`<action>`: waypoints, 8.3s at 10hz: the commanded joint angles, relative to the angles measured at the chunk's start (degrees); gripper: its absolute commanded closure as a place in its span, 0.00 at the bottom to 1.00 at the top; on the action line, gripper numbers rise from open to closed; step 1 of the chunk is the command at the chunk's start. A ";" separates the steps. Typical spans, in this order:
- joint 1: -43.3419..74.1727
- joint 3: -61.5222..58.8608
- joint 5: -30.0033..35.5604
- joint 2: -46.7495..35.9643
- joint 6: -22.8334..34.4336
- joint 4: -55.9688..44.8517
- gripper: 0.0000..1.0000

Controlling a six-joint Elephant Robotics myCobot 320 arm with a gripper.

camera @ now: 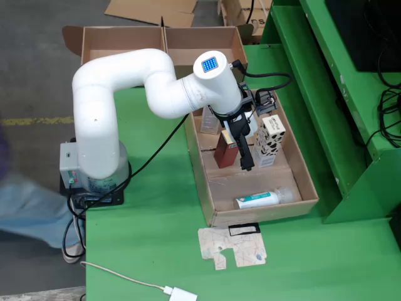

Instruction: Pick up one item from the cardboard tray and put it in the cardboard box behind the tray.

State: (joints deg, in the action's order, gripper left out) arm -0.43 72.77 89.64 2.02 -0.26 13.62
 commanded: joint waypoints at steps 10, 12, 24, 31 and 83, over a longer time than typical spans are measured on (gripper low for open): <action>0.00 -1.58 0.00 -0.97 0.00 0.70 0.00; 0.00 -1.58 0.00 -0.97 0.00 0.70 0.00; 0.00 -1.58 0.00 -0.97 0.00 0.70 0.00; 0.00 -1.58 0.00 -0.97 0.00 0.70 0.00; -16.30 -15.88 -5.58 9.63 -12.30 -5.96 0.00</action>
State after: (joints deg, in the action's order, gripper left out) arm -17.31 57.39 83.67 13.09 -12.91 6.50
